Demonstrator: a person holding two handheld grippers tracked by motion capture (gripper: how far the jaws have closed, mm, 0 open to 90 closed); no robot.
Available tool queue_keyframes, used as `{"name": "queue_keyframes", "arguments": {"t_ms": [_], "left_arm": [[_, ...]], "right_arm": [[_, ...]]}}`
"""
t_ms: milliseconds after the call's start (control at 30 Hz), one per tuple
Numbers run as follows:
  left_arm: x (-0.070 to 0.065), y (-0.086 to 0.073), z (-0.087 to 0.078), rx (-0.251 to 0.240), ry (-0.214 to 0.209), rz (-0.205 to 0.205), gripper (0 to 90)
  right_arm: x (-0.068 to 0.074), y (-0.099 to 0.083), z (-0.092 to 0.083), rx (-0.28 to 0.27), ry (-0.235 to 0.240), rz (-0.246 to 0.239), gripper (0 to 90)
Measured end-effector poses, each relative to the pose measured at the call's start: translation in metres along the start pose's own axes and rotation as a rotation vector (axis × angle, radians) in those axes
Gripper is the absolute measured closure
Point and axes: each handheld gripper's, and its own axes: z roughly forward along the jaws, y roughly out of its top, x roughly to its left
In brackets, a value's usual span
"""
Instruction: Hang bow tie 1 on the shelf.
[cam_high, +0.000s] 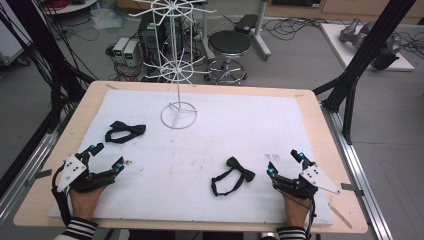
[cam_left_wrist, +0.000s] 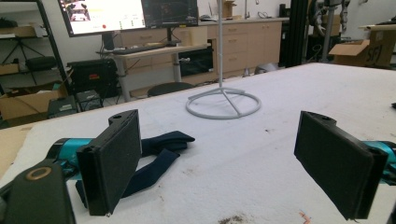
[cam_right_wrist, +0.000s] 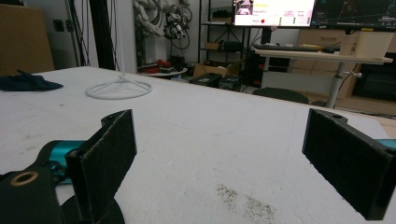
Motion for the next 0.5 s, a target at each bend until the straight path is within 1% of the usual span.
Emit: {"name": "queue_keyframes", "arguments": {"t_ms": [200,300,367,433,467,500], "left_arm": [[0.0002,0.0001,0.0002,0.003,-0.001,0.0,15.4],[0.0012,0.0,0.0001,0.001,-0.003,-0.009,15.4],[0.0019,-0.0003,0.0,-0.002,-0.003,-0.024,15.3],[0.0028,-0.0004,-0.0005,-0.007,-0.002,-0.031,15.3],[0.0034,-0.0005,-0.0008,-0.008,0.003,-0.04,15.3],[0.0034,-0.0005,-0.0008,-0.008,0.003,-0.04,15.3]], "right_arm": [[-0.0014,0.0,0.0,-0.003,-0.001,-0.002,9.3],[-0.0013,0.0,0.0002,-0.004,-0.001,-0.003,9.3],[-0.0001,-0.0001,-0.0004,-0.007,0.001,-0.002,9.3],[-0.0005,-0.0004,-0.001,-0.016,0.0,-0.008,9.3],[-0.0005,-0.0006,-0.0014,-0.02,0.001,-0.004,9.3],[-0.0003,-0.0007,-0.002,-0.021,-0.001,0.002,9.3]]}}
